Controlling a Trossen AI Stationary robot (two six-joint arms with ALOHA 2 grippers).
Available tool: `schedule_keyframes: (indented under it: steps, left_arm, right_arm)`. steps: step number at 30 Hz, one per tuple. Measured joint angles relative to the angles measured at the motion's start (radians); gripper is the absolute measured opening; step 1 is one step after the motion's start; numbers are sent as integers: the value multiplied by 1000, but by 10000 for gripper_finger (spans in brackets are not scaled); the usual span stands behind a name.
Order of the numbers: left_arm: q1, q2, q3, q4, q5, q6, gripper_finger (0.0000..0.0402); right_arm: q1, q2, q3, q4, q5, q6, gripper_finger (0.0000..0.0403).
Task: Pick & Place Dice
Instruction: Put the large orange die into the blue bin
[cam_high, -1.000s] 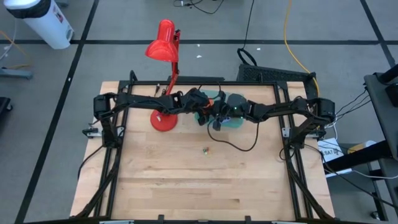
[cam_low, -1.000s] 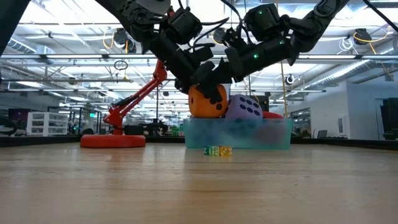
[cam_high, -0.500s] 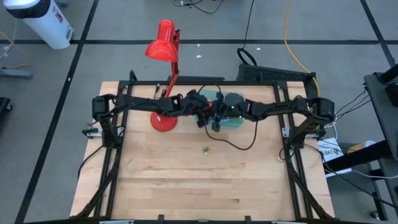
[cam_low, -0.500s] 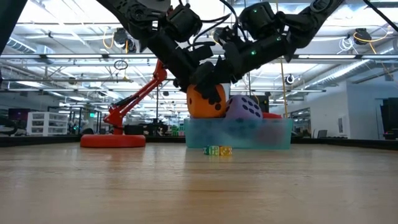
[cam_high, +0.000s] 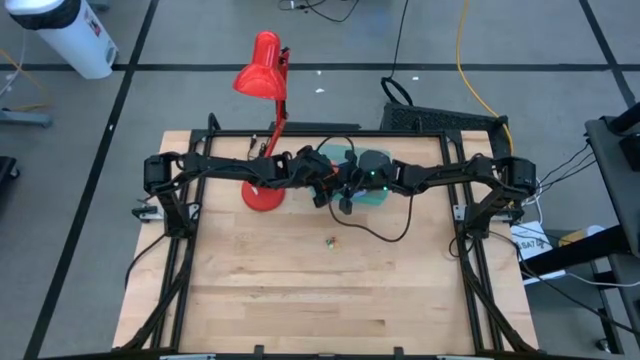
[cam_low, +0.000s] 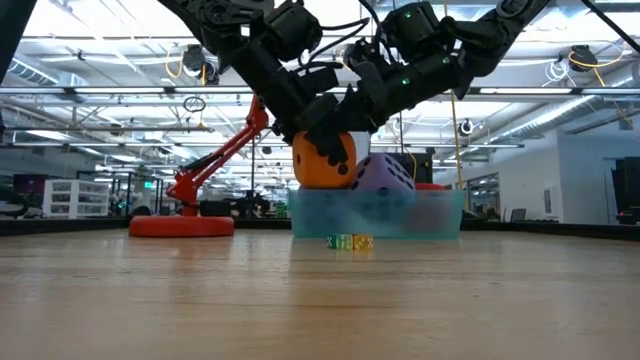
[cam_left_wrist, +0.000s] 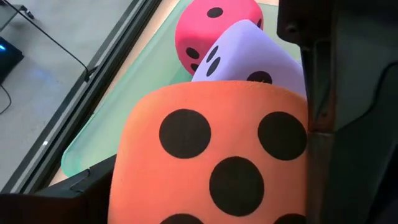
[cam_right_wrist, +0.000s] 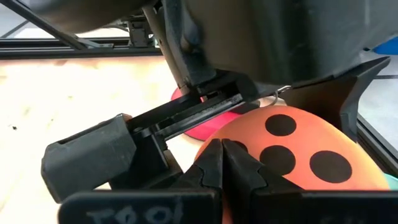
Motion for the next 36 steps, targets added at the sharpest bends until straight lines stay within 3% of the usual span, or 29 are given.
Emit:
schedule_keyframes:
  steps: [6,15,21,30,36]
  left_arm:
    - [2,-1,0,0,-4,-11,400]
    - [17,24,-9,-10,-5,-26,400]
    - [18,23,-43,30,-4,-30,400]
    - [16,23,-44,21,-9,-37,399]
    - [15,21,-45,15,-8,-28,399]
  right_arm:
    - [-1,0,-1,14,8,0,0]
    - [15,1,-4,202,25,-10,0]
    - [15,-25,-4,208,48,-29,0]
    - [40,-141,-11,105,44,-52,0]
    - [66,-221,-6,-18,168,-89,0]
